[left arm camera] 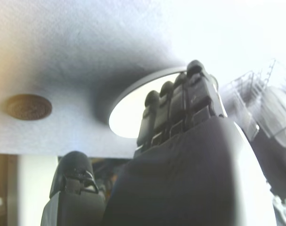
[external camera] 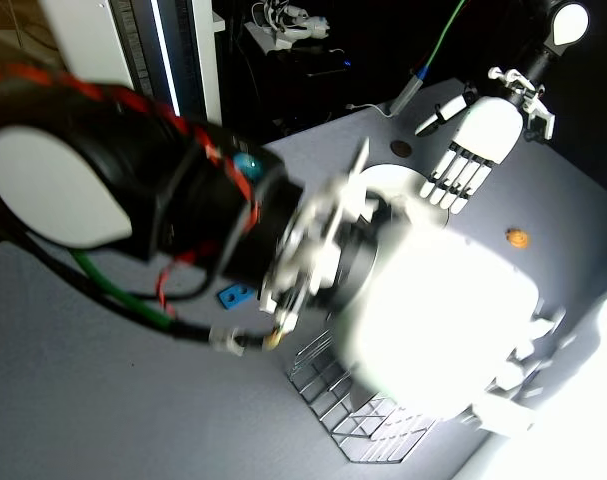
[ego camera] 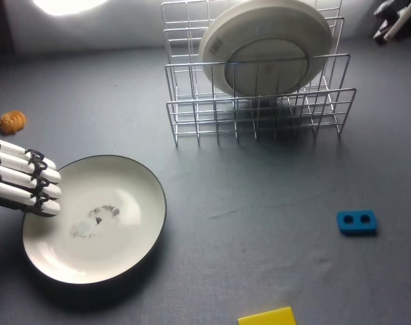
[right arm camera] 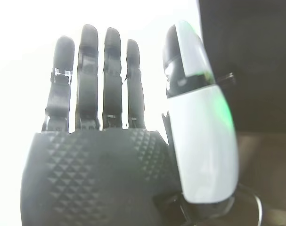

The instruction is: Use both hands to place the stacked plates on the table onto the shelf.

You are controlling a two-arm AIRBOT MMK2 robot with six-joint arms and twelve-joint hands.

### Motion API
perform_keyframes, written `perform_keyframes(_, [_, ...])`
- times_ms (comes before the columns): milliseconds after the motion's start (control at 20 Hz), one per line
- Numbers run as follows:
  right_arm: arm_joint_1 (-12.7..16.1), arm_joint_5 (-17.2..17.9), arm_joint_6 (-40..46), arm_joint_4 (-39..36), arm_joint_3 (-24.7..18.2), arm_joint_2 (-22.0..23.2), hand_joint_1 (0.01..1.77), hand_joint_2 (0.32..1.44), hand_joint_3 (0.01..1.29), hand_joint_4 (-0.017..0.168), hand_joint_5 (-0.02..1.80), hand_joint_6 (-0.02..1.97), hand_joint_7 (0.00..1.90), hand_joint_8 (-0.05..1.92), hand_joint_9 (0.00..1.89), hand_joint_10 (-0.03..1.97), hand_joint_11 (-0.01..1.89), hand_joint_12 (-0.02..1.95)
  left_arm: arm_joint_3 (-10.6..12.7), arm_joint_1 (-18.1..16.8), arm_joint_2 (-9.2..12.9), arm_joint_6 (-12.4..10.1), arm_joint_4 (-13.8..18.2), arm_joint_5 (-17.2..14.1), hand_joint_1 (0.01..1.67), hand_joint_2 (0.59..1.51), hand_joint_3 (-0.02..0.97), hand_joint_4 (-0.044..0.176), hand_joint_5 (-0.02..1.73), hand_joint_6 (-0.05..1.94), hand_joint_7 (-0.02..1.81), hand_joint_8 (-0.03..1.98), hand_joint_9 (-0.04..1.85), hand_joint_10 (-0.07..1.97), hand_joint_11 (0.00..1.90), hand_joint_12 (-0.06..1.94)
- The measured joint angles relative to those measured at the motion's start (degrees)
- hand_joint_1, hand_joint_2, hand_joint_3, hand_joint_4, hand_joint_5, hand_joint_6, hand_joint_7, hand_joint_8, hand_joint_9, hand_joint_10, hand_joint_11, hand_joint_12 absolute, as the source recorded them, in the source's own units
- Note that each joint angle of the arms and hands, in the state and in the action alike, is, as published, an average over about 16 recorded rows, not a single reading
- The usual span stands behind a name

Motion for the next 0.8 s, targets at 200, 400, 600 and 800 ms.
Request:
perform_keyframes(200, [1.0, 1.4, -15.5, -1.3, -6.5, 1.9, 1.08, 0.98, 0.01, -0.002, 0.25, 0.05, 0.27, 0.02, 0.22, 0.08, 0.06, 0.61, 0.1, 0.6, -0.1, -0.1, -0.2, 0.1, 0.01, 1.148, 0.018, 0.0, 0.06, 0.01, 0.02, 0.0, -0.01, -0.02, 0.01, 0.01])
perform_keyframes(400, [0.8, 2.8, -30.4, -1.4, -12.8, 3.2, 1.08, 0.91, 0.01, 0.0, 0.09, 0.03, 0.08, 0.02, 0.07, 0.01, 0.02, 0.36, 0.1, 1.6, -0.2, -0.5, -0.5, 0.1, 0.01, 1.147, 0.019, 0.0, 0.06, 0.01, 0.02, 0.0, -0.02, -0.03, 0.02, 0.01])
perform_keyframes(600, [-0.3, 3.9, -42.4, -0.3, -18.3, 4.2, 1.11, 0.84, 0.01, 0.002, 0.02, 0.03, 0.01, 0.02, 0.01, 0.0, 0.02, 0.33, 0.1, 3.0, -0.3, -1.1, -0.9, 0.3, 0.01, 1.145, 0.019, -0.001, 0.05, 0.0, 0.02, 0.0, -0.02, -0.03, 0.02, 0.01])
perform_keyframes(800, [-2.1, 5.8, -50.7, 0.9, -21.9, 4.2, 1.12, 0.82, 0.01, 0.005, 0.02, 0.03, 0.01, 0.02, 0.01, 0.0, 0.02, 0.42, 0.2, 4.7, -0.4, -1.8, -1.5, 0.4, 0.02, 1.143, 0.019, -0.002, 0.05, 0.0, 0.01, 0.0, -0.02, -0.04, 0.03, 0.02])
